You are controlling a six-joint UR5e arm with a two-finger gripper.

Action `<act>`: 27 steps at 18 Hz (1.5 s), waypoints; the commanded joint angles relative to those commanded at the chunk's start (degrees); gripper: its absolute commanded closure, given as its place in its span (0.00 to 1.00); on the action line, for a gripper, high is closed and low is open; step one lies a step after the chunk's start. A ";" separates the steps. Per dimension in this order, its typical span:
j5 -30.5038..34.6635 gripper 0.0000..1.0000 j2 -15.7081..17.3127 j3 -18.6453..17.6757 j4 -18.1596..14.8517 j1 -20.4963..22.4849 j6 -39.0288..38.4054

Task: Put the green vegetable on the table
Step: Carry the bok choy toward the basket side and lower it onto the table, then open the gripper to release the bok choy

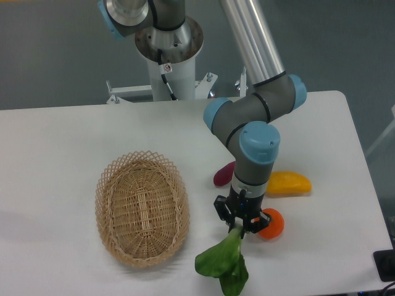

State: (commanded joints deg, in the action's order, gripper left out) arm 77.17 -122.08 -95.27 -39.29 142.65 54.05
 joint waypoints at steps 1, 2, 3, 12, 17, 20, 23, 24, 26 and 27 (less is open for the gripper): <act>0.00 0.63 0.00 0.09 0.09 0.00 0.00; 0.00 0.56 -0.09 0.09 0.17 0.00 0.09; 0.00 0.51 -0.09 0.09 0.18 0.00 0.09; 0.18 0.00 0.26 0.97 0.09 0.53 6.24; 0.09 0.00 2.72 4.56 -0.18 1.93 4.23; 0.18 0.00 3.95 10.35 -0.44 2.11 3.87; 0.17 0.00 5.18 13.78 -0.26 3.42 4.13; 0.26 0.00 5.27 14.67 -0.44 3.60 4.31; 0.96 0.00 6.93 14.85 -0.70 5.44 5.09; 1.49 0.00 7.90 14.85 -0.79 6.58 6.32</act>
State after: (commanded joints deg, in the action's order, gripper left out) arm 78.66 -114.18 -80.42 -40.08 149.23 60.37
